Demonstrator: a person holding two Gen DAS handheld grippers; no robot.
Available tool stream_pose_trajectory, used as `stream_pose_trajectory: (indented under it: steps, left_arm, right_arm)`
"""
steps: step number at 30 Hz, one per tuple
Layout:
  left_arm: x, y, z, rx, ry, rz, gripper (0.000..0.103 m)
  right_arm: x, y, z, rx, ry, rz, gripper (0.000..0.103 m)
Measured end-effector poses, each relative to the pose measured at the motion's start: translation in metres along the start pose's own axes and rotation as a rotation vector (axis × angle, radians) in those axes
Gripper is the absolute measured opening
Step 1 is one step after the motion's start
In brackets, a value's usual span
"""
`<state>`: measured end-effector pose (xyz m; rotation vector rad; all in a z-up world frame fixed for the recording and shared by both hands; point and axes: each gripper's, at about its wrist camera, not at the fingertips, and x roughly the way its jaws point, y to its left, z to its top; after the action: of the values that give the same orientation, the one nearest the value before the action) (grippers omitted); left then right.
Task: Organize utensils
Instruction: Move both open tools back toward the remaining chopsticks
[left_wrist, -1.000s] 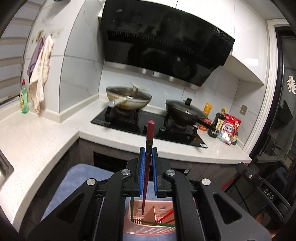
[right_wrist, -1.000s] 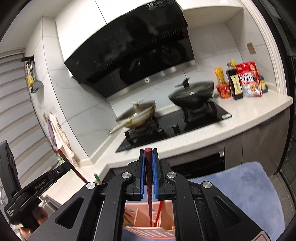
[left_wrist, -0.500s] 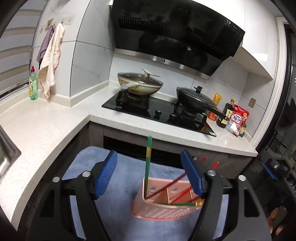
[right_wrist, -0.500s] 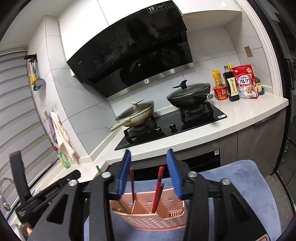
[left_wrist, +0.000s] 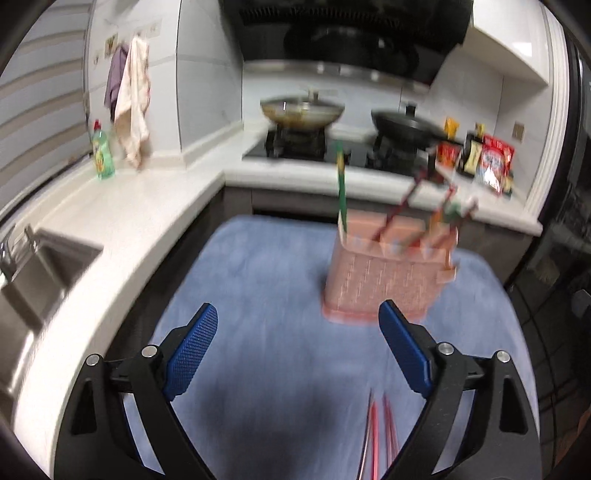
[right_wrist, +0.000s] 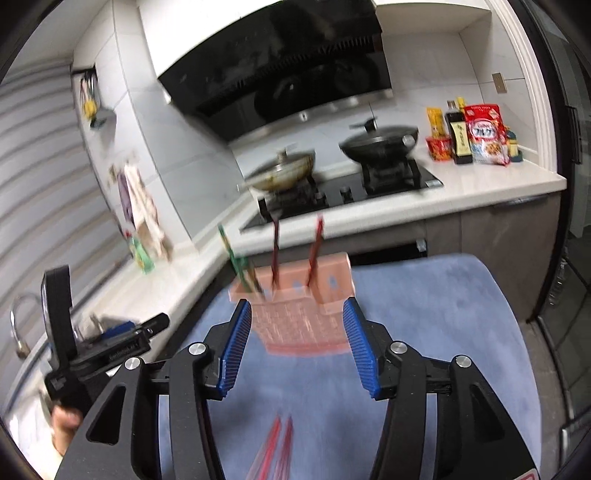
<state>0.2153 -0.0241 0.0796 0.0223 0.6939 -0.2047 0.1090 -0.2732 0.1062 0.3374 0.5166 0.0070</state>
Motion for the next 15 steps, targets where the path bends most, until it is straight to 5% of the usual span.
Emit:
stream_pose_trajectory:
  steps: [15]
  left_arm:
    - [-0.013, 0.01, -0.167, 0.041, 0.243, 0.092, 0.085]
  right_arm:
    - [-0.029, 0.009, -0.171, -0.113, 0.224, -0.151, 0.051]
